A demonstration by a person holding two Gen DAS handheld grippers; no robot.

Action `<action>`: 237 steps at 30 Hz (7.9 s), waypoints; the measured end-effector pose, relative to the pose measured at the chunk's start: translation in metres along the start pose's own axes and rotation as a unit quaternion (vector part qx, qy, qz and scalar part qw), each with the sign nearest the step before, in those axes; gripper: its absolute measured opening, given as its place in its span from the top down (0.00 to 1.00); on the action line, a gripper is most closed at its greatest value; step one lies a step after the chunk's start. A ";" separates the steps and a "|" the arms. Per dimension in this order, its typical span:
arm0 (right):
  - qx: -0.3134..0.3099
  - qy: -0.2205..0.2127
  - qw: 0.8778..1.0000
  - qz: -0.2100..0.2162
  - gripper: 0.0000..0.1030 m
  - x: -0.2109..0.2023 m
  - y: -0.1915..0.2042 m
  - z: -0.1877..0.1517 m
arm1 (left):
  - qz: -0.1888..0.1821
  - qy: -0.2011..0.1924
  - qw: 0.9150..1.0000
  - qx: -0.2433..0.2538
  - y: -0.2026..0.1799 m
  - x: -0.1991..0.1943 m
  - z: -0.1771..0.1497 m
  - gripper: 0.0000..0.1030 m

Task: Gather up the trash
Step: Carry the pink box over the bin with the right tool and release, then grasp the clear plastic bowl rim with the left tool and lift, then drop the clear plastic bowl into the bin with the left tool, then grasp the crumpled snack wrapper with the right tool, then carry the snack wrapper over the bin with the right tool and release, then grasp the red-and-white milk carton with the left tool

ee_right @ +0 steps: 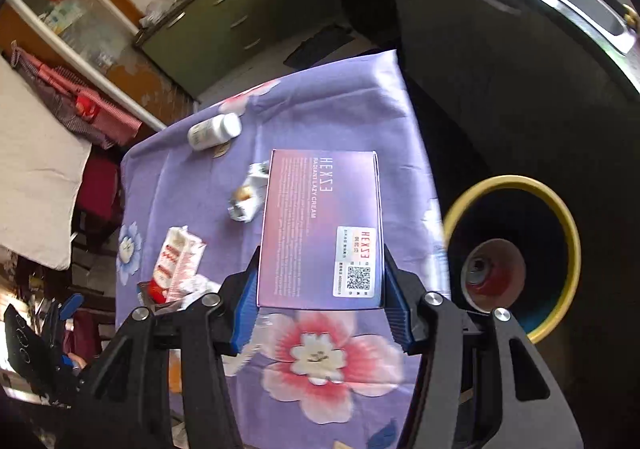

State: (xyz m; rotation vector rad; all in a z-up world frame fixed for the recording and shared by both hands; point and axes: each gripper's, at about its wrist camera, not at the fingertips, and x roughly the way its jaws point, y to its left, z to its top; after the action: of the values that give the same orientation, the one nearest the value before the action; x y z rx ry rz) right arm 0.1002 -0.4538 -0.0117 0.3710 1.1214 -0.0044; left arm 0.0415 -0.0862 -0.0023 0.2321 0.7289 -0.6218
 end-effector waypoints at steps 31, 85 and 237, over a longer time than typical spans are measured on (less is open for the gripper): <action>0.068 -0.035 0.989 -0.126 0.33 0.041 -0.155 -0.050 | -0.037 0.043 0.997 0.047 -0.015 0.045 -0.016 0.06; -0.024 -0.061 0.998 -0.001 0.33 0.005 -0.055 -0.102 | 0.057 0.015 0.997 0.039 0.009 0.024 0.015 0.96; -0.040 0.007 0.990 -0.133 0.35 0.055 -0.101 -0.046 | -0.042 0.193 0.980 -0.023 0.042 0.143 0.031 0.06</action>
State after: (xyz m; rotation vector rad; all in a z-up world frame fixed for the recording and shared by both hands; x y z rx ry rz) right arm 0.0647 -0.5246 -0.1066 0.1479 1.1736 -0.1913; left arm 0.1659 -0.1291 -0.0781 0.2843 1.1298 -0.6478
